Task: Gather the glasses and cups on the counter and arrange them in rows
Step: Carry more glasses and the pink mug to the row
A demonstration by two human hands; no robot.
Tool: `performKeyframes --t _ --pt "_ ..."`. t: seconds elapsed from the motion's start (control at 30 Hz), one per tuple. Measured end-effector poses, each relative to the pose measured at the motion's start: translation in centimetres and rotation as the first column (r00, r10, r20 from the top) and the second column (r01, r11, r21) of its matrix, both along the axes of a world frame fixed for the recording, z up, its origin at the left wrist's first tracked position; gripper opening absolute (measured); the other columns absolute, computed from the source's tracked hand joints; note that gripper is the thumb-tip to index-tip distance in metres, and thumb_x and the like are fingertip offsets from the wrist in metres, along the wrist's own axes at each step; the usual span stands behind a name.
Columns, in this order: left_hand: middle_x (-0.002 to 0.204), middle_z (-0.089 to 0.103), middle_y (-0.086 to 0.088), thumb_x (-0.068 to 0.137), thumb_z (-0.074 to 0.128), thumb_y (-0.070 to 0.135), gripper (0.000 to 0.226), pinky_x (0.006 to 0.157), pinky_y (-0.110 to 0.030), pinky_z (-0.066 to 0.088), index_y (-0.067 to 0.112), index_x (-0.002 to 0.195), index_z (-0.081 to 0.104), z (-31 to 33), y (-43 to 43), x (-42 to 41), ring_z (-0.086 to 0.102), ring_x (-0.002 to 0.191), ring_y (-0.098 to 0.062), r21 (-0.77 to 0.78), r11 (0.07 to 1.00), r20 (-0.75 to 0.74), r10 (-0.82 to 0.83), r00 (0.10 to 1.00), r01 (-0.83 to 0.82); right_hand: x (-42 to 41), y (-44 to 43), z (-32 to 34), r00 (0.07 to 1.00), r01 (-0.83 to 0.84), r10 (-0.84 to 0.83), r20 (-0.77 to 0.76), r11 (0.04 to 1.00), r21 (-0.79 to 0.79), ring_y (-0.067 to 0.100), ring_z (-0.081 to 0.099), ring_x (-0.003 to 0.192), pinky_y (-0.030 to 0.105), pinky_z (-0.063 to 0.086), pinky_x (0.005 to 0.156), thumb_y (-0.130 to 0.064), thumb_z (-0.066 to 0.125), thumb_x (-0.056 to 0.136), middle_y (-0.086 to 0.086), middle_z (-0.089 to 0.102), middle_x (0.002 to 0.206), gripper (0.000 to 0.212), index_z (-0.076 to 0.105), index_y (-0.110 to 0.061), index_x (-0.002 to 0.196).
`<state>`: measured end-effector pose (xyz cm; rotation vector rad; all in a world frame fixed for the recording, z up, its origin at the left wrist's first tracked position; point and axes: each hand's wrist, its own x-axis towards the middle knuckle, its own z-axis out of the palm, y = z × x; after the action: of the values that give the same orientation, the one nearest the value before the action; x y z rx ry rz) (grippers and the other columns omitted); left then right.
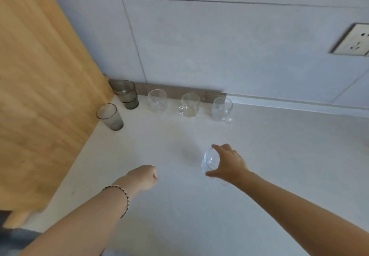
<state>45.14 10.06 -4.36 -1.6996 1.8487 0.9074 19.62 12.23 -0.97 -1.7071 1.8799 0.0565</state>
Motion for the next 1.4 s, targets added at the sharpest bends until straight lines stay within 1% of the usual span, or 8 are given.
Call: performKeyframes --t 0.23,0.53,0.67,0.83,0.97,1.2,1.3,1.4 --pt "0.095 0.048 -0.001 0.095 0.037 0.018 0.015 0.075 -0.03 0.04 0.019 0.083 0.046 0.1 -2.4 13.8 0.045 0.084 -0.021 -0.011 0.994 -0.013 0.109 0.994 -0.109 14.7 -7.7 0.1 1.0 -0.014 0.015 0.025 0.999 -0.032 0.022 0.051 0.122 0.034 0.045 0.1 -0.047 0.078 0.066 0.001 0.042 0.136 0.092 0.032 -0.027 0.143" --pt "0.085 0.038 -0.001 0.092 0.036 0.011 0.028 0.053 -0.026 0.019 0.023 0.067 0.032 -1.1 -4.3 19.6 0.032 0.065 -0.02 -0.001 0.986 -0.03 0.168 0.985 -0.168 21.9 -15.9 -2.6 0.994 0.081 -0.085 -0.063 0.994 -0.074 0.028 0.048 0.124 0.036 0.044 0.095 -0.042 0.077 0.069 0.007 0.042 0.135 0.086 0.033 -0.022 0.14" --pt "0.088 0.038 0.0 0.092 0.036 0.013 0.026 0.053 -0.027 0.018 0.024 0.069 0.032 -1.8 -4.4 20.0 0.033 0.078 -0.018 -0.008 0.989 -0.041 0.149 0.988 -0.15 23.0 -17.3 -3.8 0.989 0.107 -0.115 -0.095 0.99 -0.09 0.03 0.045 0.125 0.037 0.044 0.098 -0.04 0.078 0.07 0.008 0.04 0.138 0.087 0.033 -0.019 0.141" --pt "0.088 0.038 -0.002 0.093 0.036 0.012 0.015 0.052 -0.026 0.019 0.02 0.08 0.038 -1.7 -4.9 19.3 0.031 0.066 -0.019 0.011 0.995 -0.045 0.103 0.994 -0.103 23.8 -17.5 -4.2 0.967 0.244 -0.236 0.099 0.966 -0.079 0.032 0.041 0.128 0.039 0.04 0.104 -0.035 0.077 0.074 0.013 0.034 0.14 0.093 0.022 -0.012 0.145" --pt "0.089 0.037 -0.001 0.091 0.037 0.012 0.025 0.052 -0.026 0.017 0.023 0.069 0.033 -2.2 -5.8 17.4 0.032 0.076 -0.019 -0.005 1.0 -0.034 0.025 0.999 -0.025 21.7 -15.3 -3.9 0.945 0.256 -0.249 0.213 0.967 -0.003 0.031 0.043 0.129 0.036 0.041 0.103 -0.026 0.074 0.079 0.014 0.026 0.144 0.091 0.016 -0.006 0.147" --pt "0.089 0.044 -0.001 0.089 0.036 0.009 0.017 0.063 -0.028 0.03 0.02 0.077 0.04 -1.2 -7.8 7.8 0.039 0.079 -0.023 -0.014 0.976 -0.048 -0.219 0.975 0.219 10.2 -7.2 -4.3 0.973 0.179 -0.213 0.086 0.938 0.296 0.021 0.049 0.126 0.028 0.038 0.106 -0.028 0.062 0.088 0.007 0.054 0.135 0.043 0.056 -0.012 0.127" --pt "0.089 0.039 -0.001 0.088 0.038 0.009 0.025 0.055 -0.025 0.024 0.024 0.069 0.034 0.1 -8.1 1.4 0.035 0.079 -0.02 -0.038 0.934 -0.066 -0.357 0.932 0.355 3.8 -3.0 -3.6 0.962 0.245 -0.27 0.029 0.911 0.332 0.02 0.047 0.128 0.026 0.037 0.106 -0.027 0.058 0.09 0.005 0.052 0.136 0.04 0.055 -0.012 0.127" --pt "0.091 0.043 0.0 0.089 0.039 0.015 0.015 0.067 -0.027 0.033 0.025 0.079 0.042 1.4 -7.6 -5.8 0.038 0.082 -0.021 -0.072 0.88 -0.055 -0.474 0.879 0.47 -3.1 1.1 -2.6 0.935 0.34 -0.354 -0.018 0.88 0.332 0.02 0.047 0.129 0.027 0.037 0.106 -0.028 0.056 0.092 0.005 0.051 0.138 0.041 0.054 -0.012 0.129"
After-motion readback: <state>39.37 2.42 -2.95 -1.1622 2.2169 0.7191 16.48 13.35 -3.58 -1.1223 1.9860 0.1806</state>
